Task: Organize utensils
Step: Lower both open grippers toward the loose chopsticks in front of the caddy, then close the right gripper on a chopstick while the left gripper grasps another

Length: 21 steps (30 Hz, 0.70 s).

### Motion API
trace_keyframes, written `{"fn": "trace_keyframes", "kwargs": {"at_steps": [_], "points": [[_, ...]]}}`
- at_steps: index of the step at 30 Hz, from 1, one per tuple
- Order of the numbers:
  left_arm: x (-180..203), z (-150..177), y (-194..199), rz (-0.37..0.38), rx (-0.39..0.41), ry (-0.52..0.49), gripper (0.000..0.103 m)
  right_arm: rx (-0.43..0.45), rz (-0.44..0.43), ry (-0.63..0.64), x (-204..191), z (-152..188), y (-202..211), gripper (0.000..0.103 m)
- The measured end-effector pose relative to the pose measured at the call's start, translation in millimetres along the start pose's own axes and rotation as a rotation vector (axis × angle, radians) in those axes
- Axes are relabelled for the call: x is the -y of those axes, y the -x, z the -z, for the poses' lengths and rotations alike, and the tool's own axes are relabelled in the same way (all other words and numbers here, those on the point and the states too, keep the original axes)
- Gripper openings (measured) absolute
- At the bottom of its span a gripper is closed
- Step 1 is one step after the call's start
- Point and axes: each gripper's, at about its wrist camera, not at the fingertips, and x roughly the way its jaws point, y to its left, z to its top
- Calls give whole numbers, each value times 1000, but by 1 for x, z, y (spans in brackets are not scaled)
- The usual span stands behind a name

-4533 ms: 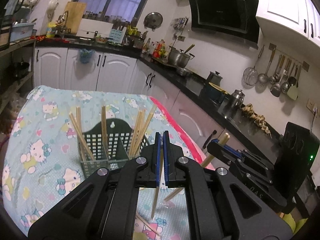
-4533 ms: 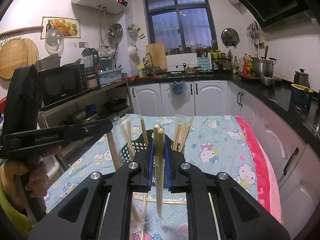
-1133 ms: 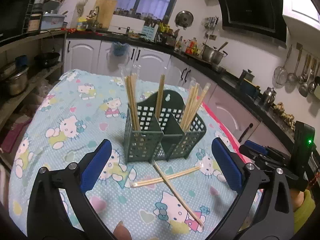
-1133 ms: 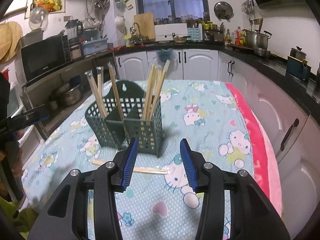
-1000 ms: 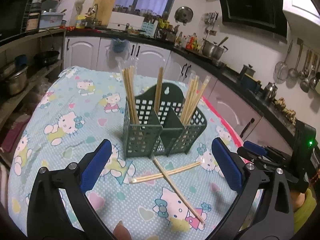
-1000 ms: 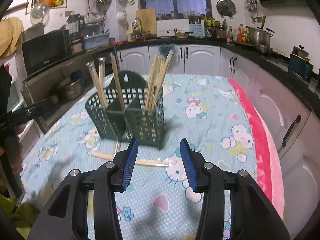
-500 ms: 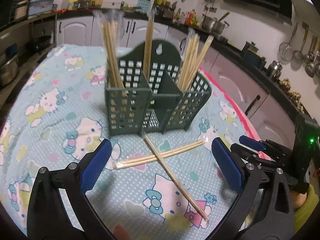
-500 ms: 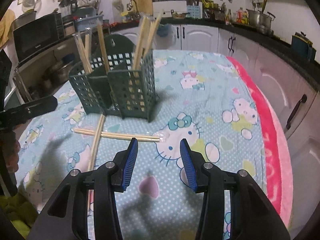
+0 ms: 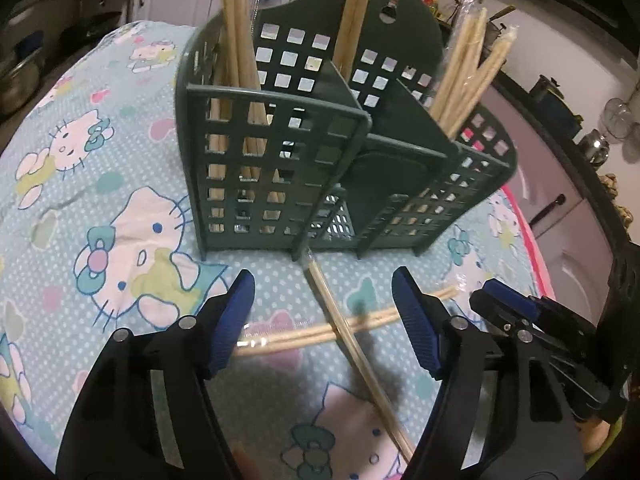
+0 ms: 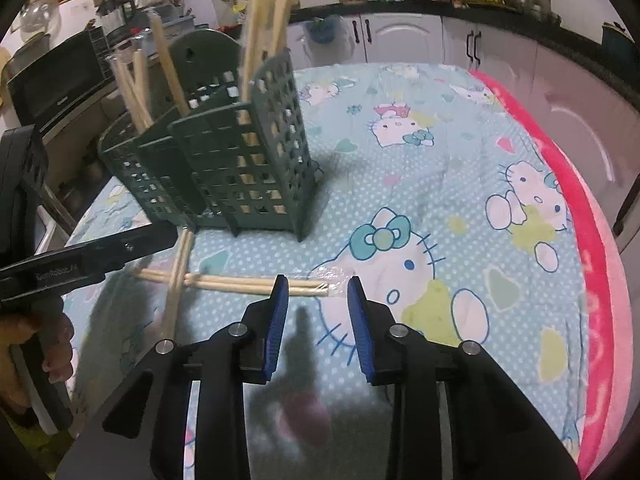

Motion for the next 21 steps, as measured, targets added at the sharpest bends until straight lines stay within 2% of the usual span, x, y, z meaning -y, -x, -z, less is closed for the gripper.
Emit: {"fn": "trace_keyframes", "kwargs": {"at_steps": [6, 12, 13, 17, 18, 20, 21], "points": [[-2, -6, -12, -26, -11, 20, 60, -23, 0, -56, 14, -5, -15, 29], [2, -4, -27, -61, -31, 29, 50, -40, -31, -89, 21, -3, -27, 22], [3, -3, -29, -65, -30, 31, 49, -39, -35, -88, 20, -3, -26, 19], [4, -4, -35, -85, -30, 32, 39, -39, -41, -74, 19, -2, -27, 9], [4, -4, -36, -87, -30, 33, 37, -37, -40, -72, 19, -2, -27, 4], [4, -5, -38, -101, -32, 30, 25, -37, -39, -73, 18, 0, -25, 2], [1, -6, -39, -102, -34, 31, 25, -36, -39, -72, 18, 1, -23, 2]]}}
